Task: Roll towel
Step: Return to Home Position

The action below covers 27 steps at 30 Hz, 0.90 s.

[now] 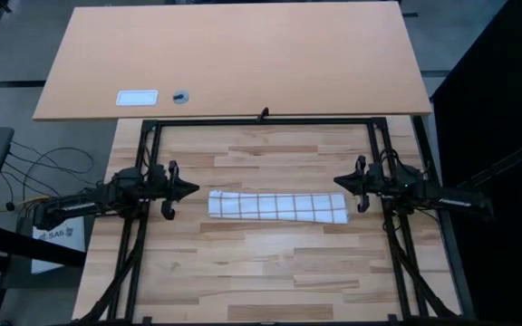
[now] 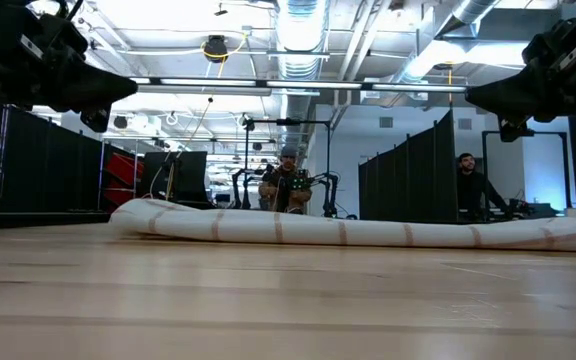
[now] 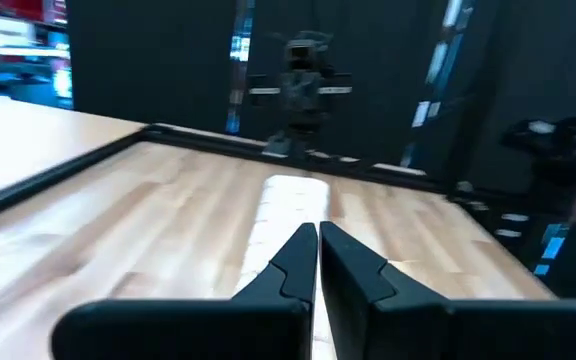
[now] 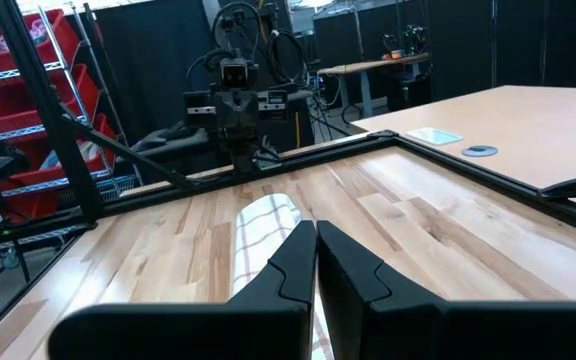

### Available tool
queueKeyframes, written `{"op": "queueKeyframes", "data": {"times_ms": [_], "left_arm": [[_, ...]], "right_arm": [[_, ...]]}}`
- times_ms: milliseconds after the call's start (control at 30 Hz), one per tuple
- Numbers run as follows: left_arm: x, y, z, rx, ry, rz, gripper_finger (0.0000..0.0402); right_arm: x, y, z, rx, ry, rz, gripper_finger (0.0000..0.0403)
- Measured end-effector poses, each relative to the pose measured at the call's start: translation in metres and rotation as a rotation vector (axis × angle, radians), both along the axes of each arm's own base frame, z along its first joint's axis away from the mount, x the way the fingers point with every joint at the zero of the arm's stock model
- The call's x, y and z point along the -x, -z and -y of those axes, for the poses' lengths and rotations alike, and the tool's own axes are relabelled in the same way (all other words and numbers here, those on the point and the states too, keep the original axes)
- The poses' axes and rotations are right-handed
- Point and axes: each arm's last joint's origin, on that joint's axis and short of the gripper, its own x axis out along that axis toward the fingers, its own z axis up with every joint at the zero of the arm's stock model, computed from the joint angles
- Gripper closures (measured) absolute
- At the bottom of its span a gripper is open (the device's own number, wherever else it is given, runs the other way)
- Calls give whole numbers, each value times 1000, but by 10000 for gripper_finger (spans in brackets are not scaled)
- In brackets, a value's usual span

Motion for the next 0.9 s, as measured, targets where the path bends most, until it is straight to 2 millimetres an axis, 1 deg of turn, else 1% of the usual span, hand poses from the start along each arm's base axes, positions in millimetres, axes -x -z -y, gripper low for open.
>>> {"op": "queueKeyframes", "data": {"times_ms": [900], "left_arm": [[0,0,0,-10,0,-4,402]], "right_arm": [[0,0,0,0,0,0,403]]}}
